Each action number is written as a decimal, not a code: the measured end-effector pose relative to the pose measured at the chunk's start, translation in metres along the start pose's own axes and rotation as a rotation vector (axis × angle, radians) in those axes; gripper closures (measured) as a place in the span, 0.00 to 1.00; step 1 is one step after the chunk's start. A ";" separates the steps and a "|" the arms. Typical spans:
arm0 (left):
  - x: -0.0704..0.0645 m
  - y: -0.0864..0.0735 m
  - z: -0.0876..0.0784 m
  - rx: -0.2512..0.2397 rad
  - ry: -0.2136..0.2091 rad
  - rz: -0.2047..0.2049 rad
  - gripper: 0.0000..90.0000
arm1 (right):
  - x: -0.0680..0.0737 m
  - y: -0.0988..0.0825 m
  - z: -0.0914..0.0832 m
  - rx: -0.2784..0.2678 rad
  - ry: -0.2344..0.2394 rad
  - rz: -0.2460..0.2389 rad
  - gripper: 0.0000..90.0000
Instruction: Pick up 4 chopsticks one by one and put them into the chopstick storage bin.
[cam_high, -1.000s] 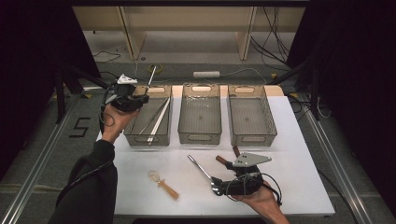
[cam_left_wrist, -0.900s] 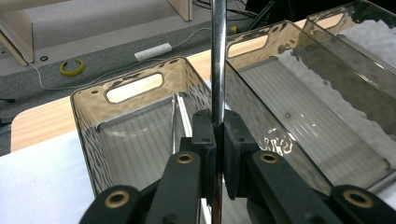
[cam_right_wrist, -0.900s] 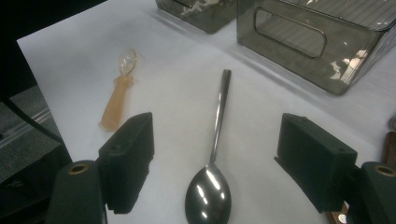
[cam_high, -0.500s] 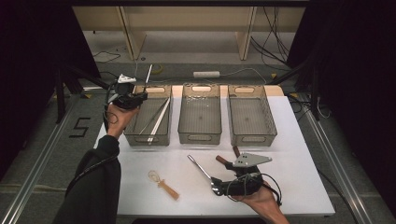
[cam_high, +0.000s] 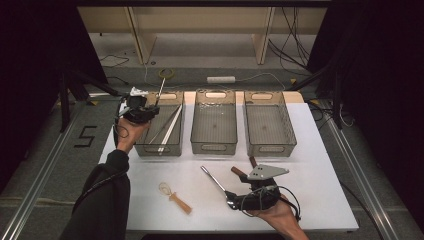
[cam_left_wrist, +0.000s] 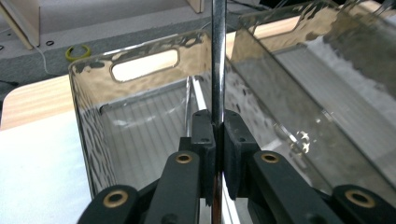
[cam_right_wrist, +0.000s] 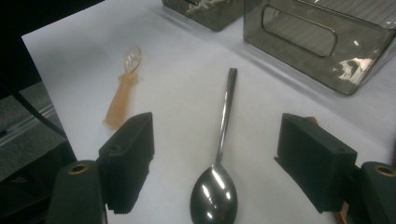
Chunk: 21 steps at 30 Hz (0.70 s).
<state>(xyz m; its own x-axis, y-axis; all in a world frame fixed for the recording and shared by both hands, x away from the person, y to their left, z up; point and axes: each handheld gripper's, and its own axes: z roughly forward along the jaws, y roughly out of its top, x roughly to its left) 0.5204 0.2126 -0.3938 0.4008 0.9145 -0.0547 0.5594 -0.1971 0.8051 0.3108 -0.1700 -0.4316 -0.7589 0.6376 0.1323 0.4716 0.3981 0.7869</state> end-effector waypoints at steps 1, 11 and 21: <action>0.000 -0.001 0.001 0.001 0.000 -0.003 0.93 | 0.000 0.000 0.000 0.002 0.000 -0.001 0.31; -0.004 -0.008 0.009 0.035 -0.005 0.005 0.92 | 0.002 0.000 0.001 0.009 0.000 -0.015 0.32; -0.011 -0.008 0.000 0.060 -0.026 -0.024 0.69 | 0.002 0.000 0.000 0.006 0.000 -0.014 0.32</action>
<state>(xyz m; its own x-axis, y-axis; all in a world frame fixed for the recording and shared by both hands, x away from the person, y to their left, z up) 0.5114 0.2045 -0.4001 0.4050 0.9100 -0.0888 0.6113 -0.1972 0.7665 0.3096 -0.1687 -0.4316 -0.7652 0.6322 0.1212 0.4639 0.4111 0.7847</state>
